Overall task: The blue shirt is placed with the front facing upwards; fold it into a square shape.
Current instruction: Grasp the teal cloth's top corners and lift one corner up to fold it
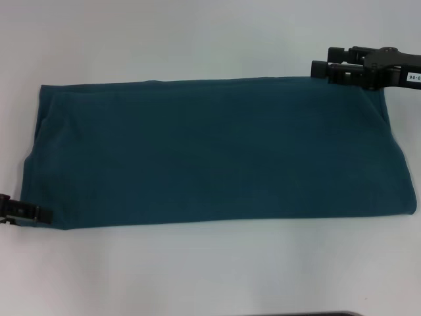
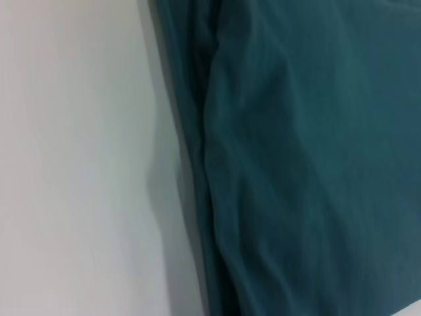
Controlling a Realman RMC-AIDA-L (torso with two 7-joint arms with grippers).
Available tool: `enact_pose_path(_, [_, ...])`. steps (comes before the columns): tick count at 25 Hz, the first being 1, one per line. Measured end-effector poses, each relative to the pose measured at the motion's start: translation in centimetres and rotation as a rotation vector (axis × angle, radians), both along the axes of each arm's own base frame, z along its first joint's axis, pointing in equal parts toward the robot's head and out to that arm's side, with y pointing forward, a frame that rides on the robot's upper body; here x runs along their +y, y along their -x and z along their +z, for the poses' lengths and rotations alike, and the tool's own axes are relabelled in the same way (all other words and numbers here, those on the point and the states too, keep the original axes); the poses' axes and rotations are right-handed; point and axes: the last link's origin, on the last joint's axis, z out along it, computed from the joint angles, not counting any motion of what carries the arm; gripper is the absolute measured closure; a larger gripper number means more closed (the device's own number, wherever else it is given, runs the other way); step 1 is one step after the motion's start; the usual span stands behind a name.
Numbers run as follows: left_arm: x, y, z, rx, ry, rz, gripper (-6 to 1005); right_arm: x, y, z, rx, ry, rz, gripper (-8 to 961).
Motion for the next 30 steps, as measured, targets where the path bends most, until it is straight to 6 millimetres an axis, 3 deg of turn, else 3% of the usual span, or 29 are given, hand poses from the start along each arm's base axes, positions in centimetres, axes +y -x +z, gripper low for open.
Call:
enact_pose_path(11, [0.25, 0.10, 0.02, 0.006, -0.018, 0.013, 300, 0.01, 0.02, -0.02, 0.000, 0.000, 0.001, 174])
enact_pose_path(22, [0.36, -0.01, 0.00, 0.002, -0.007, 0.013, 505, 0.04, 0.17, 0.03, 0.001, 0.000, 0.007, 175])
enact_pose_path(30, [0.51, 0.04, 0.04, 0.008, -0.014, 0.012, 814, 0.04, 0.12, -0.01, 0.001, -0.001, 0.004, 175])
